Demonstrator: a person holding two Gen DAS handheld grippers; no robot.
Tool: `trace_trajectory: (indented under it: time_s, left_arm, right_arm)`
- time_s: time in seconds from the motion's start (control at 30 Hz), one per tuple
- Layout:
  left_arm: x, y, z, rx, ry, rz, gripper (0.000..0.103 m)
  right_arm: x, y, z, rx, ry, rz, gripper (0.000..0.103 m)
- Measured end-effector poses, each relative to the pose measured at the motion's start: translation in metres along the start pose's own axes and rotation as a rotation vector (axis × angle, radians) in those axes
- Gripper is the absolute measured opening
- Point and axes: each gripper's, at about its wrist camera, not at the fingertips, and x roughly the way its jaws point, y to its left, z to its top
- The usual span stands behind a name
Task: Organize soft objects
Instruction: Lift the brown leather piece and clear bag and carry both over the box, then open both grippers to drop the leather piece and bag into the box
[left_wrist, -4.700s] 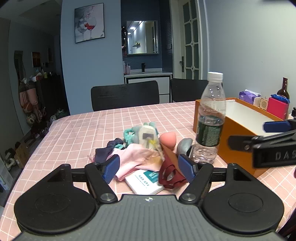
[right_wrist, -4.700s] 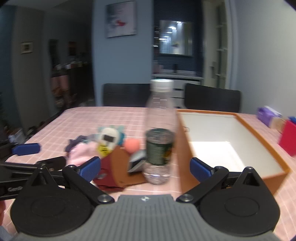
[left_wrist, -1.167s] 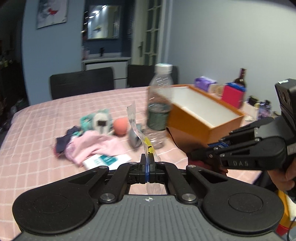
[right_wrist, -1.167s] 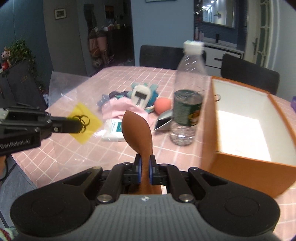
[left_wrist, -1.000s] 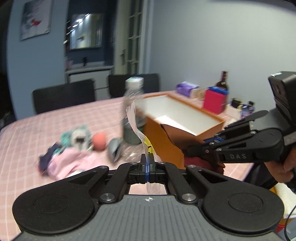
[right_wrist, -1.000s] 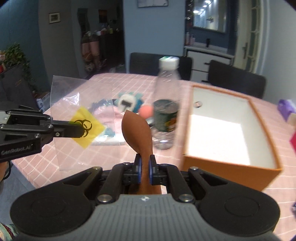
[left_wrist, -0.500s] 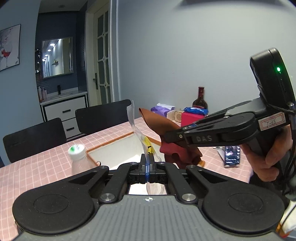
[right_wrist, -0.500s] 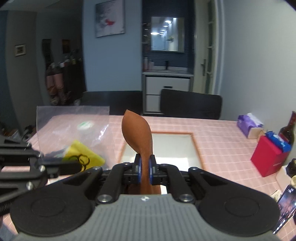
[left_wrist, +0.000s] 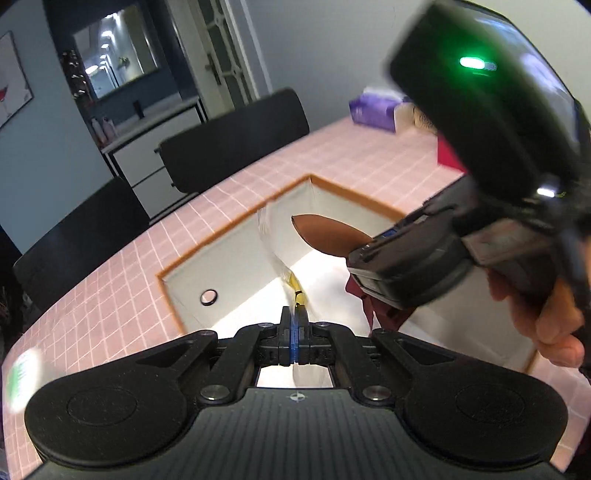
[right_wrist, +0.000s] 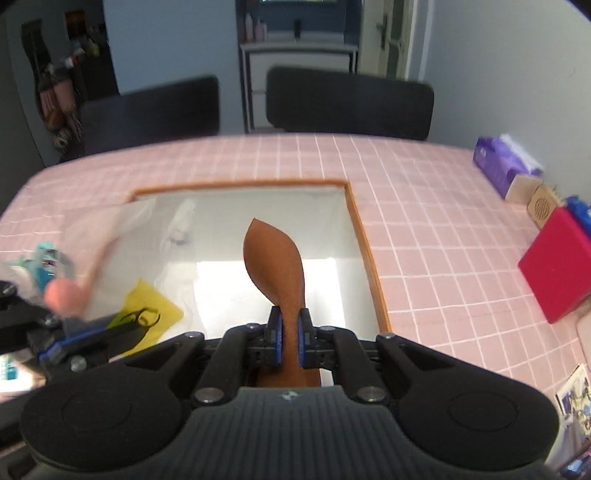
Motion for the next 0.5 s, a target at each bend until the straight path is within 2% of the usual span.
trace_trajectory:
  time_s: [0.1, 0.37, 0.43, 0.5]
  left_arm:
    - [0.022, -0.006, 0.002, 0.025, 0.039, 0.017, 0.000]
    - [0.068, -0.006, 0.007, 0.056, 0.140, 0.071, 0.002]
    - [0.075, -0.005, 0.008, 0.060, 0.155, 0.079, 0.008]
    - [0.078, -0.003, 0.006, 0.059, 0.160, 0.082, 0.013]
  right_arm:
    - [0.026, -0.010, 0.007, 0.021, 0.032, 0.004, 0.005]
    - [0.044, -0.004, 0.009, -0.003, 0.063, 0.027, 0.007]
    - [0.044, -0.004, 0.007, -0.006, 0.065, 0.036, 0.009]
    - [0.042, -0.002, 0.007, -0.005, 0.065, 0.054, 0.019]
